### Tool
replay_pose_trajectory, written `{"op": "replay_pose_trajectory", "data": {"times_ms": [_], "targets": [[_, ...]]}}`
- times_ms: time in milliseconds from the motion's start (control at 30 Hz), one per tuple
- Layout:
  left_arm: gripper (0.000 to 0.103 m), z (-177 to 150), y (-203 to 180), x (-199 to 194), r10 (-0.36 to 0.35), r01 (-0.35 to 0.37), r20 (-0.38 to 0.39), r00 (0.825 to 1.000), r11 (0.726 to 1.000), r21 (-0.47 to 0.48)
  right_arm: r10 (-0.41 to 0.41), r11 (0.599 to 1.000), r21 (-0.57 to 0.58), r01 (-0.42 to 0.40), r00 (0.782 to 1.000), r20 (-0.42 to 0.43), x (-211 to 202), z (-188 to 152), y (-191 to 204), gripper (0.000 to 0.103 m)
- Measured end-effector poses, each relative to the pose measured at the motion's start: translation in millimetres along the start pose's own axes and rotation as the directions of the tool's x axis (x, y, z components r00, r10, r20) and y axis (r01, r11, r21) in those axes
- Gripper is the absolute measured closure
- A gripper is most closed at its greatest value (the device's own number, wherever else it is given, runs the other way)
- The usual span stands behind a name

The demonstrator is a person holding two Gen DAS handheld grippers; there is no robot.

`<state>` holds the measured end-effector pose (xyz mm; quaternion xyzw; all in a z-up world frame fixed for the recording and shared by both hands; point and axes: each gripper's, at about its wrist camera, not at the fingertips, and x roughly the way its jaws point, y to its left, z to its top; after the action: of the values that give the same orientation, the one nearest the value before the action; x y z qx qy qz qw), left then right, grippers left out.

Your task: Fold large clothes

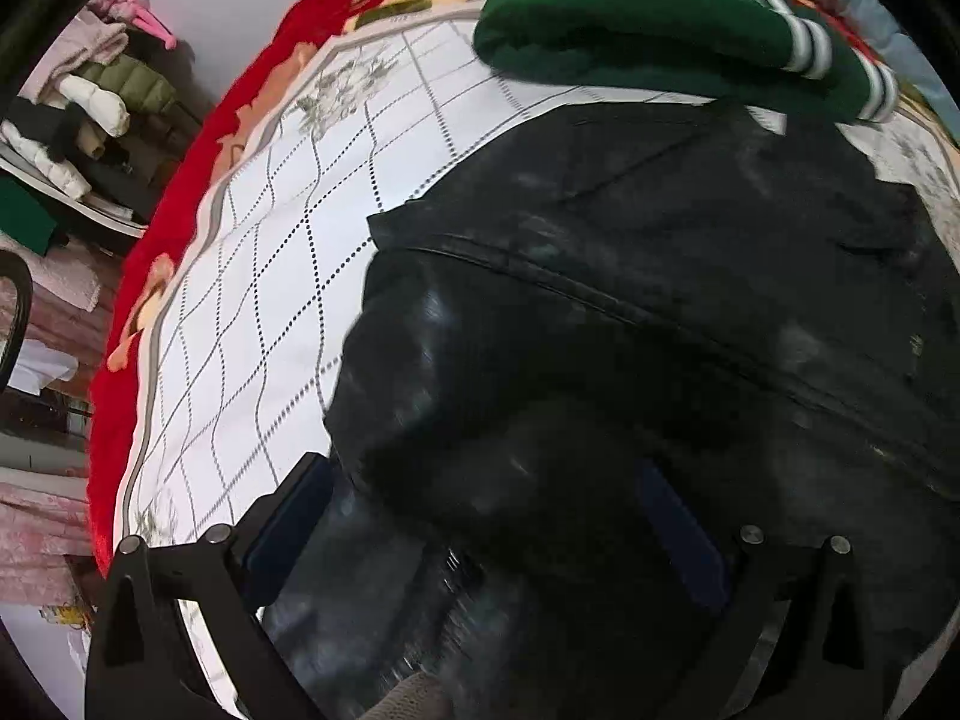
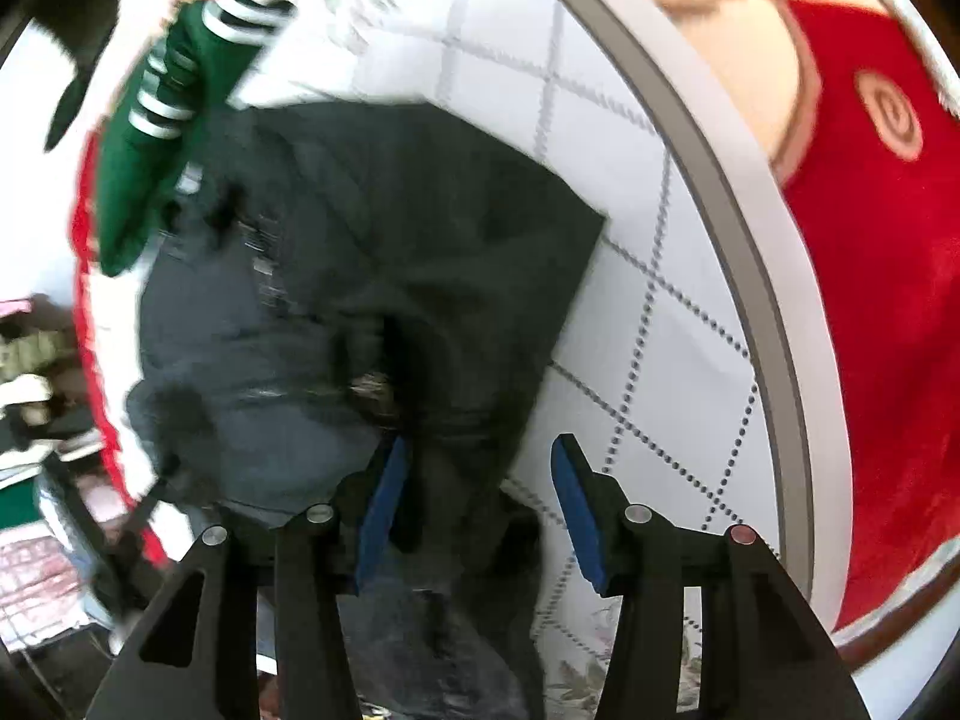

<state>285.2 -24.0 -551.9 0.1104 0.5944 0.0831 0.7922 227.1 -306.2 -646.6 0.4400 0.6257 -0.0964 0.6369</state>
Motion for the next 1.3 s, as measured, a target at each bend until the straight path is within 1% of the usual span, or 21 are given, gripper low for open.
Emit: {"op": "replay_pose_trajectory", "data": {"times_ms": [100, 233, 267, 300, 333, 367, 400, 500, 567, 667, 733, 767, 833, 867, 900, 933, 967, 1000, 1100, 1200, 1300], "targets": [[0.000, -11.7, -9.4, -6.6, 0.024, -0.024, 0.009, 1.000, 1.000, -0.008, 0.120, 0.992, -0.035, -0.121, 0.992, -0.034, 3.7, 4.0, 12.7, 0.050], [0.000, -23.0, -13.0, -3.6, 0.002, -0.004, -0.028, 1.000, 0.999, -0.051, 0.109, 0.992, -0.045, -0.116, 0.984, -0.144, 54.8, 17.9, 15.4, 0.051], [0.000, -25.0, -14.1, -4.1, -0.004, 0.002, -0.032, 0.999, 0.998, -0.059, 0.093, 0.993, -0.056, -0.101, 0.985, -0.145, 61.5, 19.8, 13.8, 0.057], [0.000, -27.7, -14.1, -4.8, -0.009, 0.007, -0.037, 0.999, 0.998, -0.070, 0.055, 0.995, -0.074, -0.066, 0.990, -0.133, 65.4, 22.3, 16.6, 0.081], [0.000, -28.7, -13.4, -6.1, -0.015, 0.012, -0.040, 0.999, 0.997, -0.076, 0.026, 0.995, -0.096, -0.037, 0.993, -0.112, 62.2, 21.1, 20.5, 0.083], [0.000, -29.2, -12.1, -8.2, -0.021, 0.018, -0.040, 0.999, 0.997, -0.081, 0.033, 0.995, -0.091, -0.041, 0.996, -0.082, 53.9, 18.6, 20.1, 0.085], [0.000, -28.5, -9.2, -12.7, -0.031, 0.028, -0.034, 0.999, 0.996, -0.089, 0.031, 0.995, -0.089, -0.035, 0.998, -0.048, 42.8, 15.4, 20.3, 0.094], [0.000, -20.5, -0.7, -19.9, -0.030, 0.029, -0.007, 1.000, 0.995, -0.093, -0.028, 0.996, -0.083, 0.031, 0.999, 0.044, 9.4, 2.6, 16.2, 0.094], [0.000, -11.0, 6.6, -19.6, -0.008, 0.009, 0.012, 1.000, 0.995, -0.103, -0.093, 0.992, -0.083, 0.095, 0.995, 0.034, 12.7, 0.2, 11.8, 0.094], [0.000, 10.1, 22.8, -5.9, 0.030, -0.028, 0.017, 0.999, 0.990, -0.138, -0.171, 0.980, -0.111, 0.166, 0.984, -0.042, 34.7, 5.9, 14.8, 0.092], [0.000, 23.8, 32.3, 11.3, 0.087, -0.085, 0.010, 0.996, 0.985, -0.149, -0.218, 0.971, -0.114, 0.210, 0.974, -0.061, 44.0, 6.2, 24.0, 0.092], [0.000, 25.3, 34.5, 17.3, 0.103, -0.101, 0.007, 0.995, 0.982, -0.157, -0.228, 0.969, -0.111, 0.221, 0.972, -0.052, 41.8, 6.3, 28.2, 0.091], [0.000, 31.8, 42.7, 47.8, 0.106, -0.111, -0.043, 0.993, 0.984, -0.141, -0.233, 0.968, -0.102, 0.231, 0.973, -0.003, 34.4, 4.3, 43.6, 0.081], [0.000, 32.5, 43.0, 57.2, 0.080, -0.088, -0.058, 0.995, 0.987, -0.137, -0.222, 0.968, -0.109, 0.226, 0.974, 0.046, 24.4, 0.7, 50.0, 0.077], [0.000, 32.2, 44.1, 63.0, 0.048, -0.056, -0.059, 0.997, 0.988, -0.141, -0.191, 0.972, -0.121, 0.199, 0.978, 0.081, 21.6, -2.4, 58.5, 0.068], [0.000, 30.7, 44.0, 63.1, 0.036, -0.042, -0.048, 0.998, 0.989, -0.140, -0.138, 0.976, -0.153, 0.153, 0.985, 0.107, 19.1, -4.7, 62.9, 0.057], [0.000, 28.7, 43.2, 60.8, 0.045, -0.050, -0.038, 0.998, 0.990, -0.131, -0.117, 0.973, -0.186, 0.136, 0.987, 0.109, 21.4, -6.3, 66.0, 0.051], [0.000, 25.9, 40.6, 55.8, 0.073, -0.074, -0.015, 0.997, 0.991, -0.110, -0.140, 0.960, -0.229, 0.158, 0.986, 0.095, 31.8, -7.2, 69.4, 0.047], [0.000, 18.6, 39.7, 46.4, 0.108, -0.108, -0.002, 0.994, 0.989, -0.105, -0.271, 0.919, -0.297, 0.257, 0.963, -0.005, 75.3, -5.5, 66.1, 0.050], [0.000, 5.0, 43.6, 22.3, 0.156, -0.153, 0.018, 0.988, 0.980, -0.127, -0.277, 0.908, -0.328, 0.262, 0.961, 0.000, 74.2, -3.6, 72.9, 0.050], [0.000, -7.8, 37.3, -9.0, 0.223, -0.214, 0.065, 0.973, 0.969, -0.127, -0.213, 0.925, -0.321, 0.203, 0.977, 0.001, 55.0, -6.9, 70.5, 0.049]]}}
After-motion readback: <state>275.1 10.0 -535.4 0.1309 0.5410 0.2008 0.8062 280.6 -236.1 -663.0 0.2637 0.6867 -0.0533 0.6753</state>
